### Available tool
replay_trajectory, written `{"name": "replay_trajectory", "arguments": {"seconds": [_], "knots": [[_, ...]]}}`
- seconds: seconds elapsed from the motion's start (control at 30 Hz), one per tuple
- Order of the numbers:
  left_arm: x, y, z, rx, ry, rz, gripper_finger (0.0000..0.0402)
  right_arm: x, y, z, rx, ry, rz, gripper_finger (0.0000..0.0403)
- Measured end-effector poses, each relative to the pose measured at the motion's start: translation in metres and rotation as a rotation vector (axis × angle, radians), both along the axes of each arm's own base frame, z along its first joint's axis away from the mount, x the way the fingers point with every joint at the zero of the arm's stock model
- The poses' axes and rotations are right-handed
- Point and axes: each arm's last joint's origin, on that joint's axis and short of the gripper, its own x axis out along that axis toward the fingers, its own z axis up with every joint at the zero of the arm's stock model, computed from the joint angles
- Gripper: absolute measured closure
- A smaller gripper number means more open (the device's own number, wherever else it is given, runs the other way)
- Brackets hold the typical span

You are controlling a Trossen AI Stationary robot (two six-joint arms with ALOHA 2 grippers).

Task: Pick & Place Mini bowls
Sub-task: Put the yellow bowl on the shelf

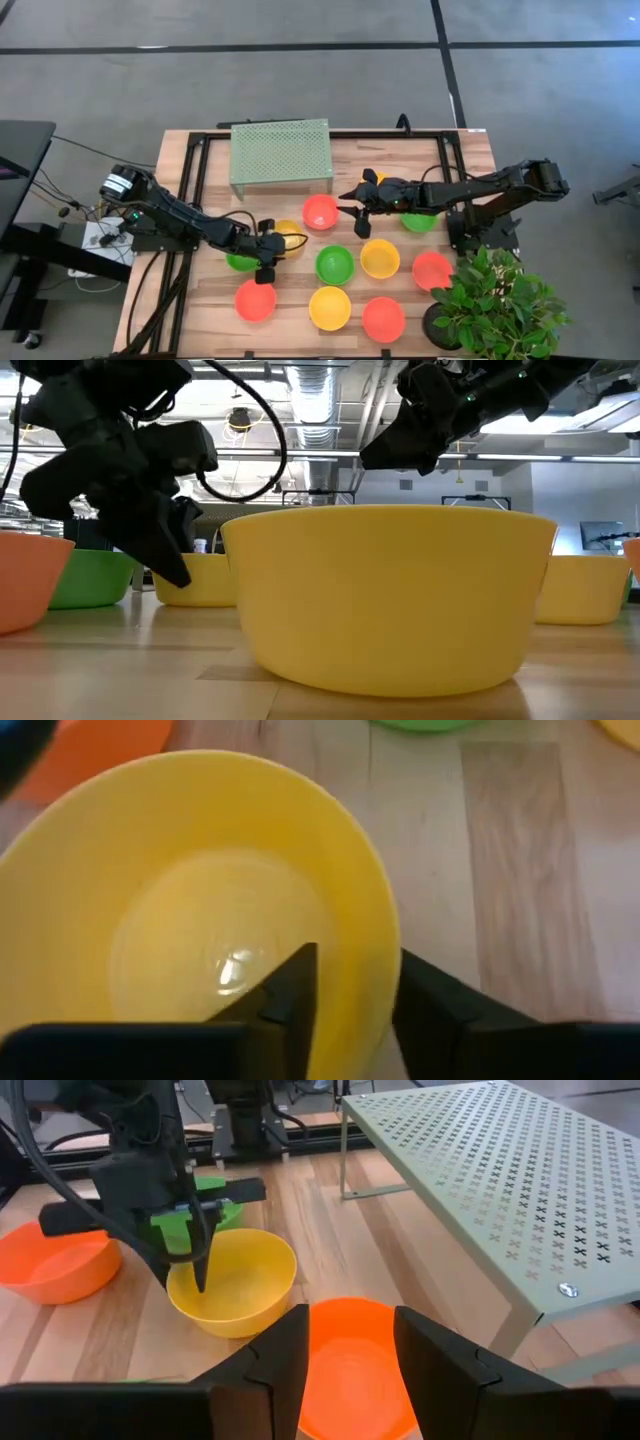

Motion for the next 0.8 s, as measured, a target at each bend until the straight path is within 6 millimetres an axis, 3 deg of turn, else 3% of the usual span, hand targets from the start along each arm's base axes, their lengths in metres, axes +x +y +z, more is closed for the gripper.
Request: {"name": "replay_trajectory", "arguments": {"seconds": [0.17, 0.33, 0.5, 0.63, 0.8], "knots": [[0.000, 0.001, 0.022, 0.032, -0.106, 0.015, 0.0388, 0.000, 0.000, 0.000, 0.000, 0.000, -0.002, 0.0257], [-0.003, 0.003, 0.059, 0.093, -0.218, -0.049, 0.0390, 0.000, -0.002, 0.000, -0.002, -0.002, -0.011, 0.0259], [-0.016, 0.013, 0.103, 0.243, -0.214, 0.008, 0.0393, 0.000, -0.005, 0.000, -0.002, -0.005, -0.024, 0.0263], [-0.031, 0.034, 0.131, 0.322, -0.183, 0.107, 0.0390, 0.000, -0.006, 0.001, -0.002, -0.008, -0.027, 0.0264], [-0.046, 0.066, 0.146, 0.345, -0.191, 0.220, 0.0393, 0.000, -0.006, 0.001, -0.002, -0.007, -0.026, 0.0265]]}}
